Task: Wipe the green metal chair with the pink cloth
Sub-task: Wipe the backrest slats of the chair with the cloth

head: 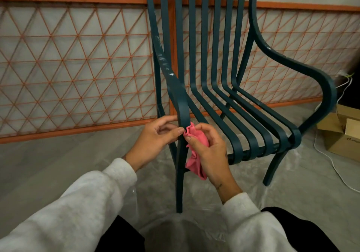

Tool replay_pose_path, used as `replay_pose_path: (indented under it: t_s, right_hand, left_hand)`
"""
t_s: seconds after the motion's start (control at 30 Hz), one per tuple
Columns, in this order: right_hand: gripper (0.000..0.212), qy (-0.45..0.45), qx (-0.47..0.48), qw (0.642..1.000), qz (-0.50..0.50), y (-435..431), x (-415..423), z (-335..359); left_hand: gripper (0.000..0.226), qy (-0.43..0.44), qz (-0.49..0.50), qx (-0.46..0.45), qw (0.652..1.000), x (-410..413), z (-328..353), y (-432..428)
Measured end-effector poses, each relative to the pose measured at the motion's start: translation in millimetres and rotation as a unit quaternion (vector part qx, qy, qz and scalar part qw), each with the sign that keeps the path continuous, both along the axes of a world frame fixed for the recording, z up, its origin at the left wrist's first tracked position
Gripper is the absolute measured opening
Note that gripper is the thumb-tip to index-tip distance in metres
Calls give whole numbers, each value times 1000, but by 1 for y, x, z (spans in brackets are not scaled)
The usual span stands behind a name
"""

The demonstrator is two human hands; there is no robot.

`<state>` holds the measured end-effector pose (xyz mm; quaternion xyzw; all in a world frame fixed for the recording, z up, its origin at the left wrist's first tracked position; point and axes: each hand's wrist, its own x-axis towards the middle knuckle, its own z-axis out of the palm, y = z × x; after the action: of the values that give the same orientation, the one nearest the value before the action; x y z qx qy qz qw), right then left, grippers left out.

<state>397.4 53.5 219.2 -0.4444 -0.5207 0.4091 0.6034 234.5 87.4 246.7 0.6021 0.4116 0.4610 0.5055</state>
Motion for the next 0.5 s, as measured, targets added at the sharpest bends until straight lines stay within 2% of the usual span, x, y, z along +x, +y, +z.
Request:
replay_pose_path:
  t_s: [0.2,0.33,0.43,0.5]
  right_hand:
    - [16,-34,-107,993,-42,-15,-5,-37]
    - [17,-22,-45,998,-35,-9,-1,-13]
    - [21,4,3,1000,-14,1,0,11]
    - [24,28,1,1000,5,6,0,18]
  left_hand:
    - [31,53,41,32,997,1,-16,-4]
    - [38,50,17,28,998,0,-11,-1]
    - [24,10,3,18,1000,1,-4,-1]
    - [20,-12,6,8,1000,2,-3,-1]
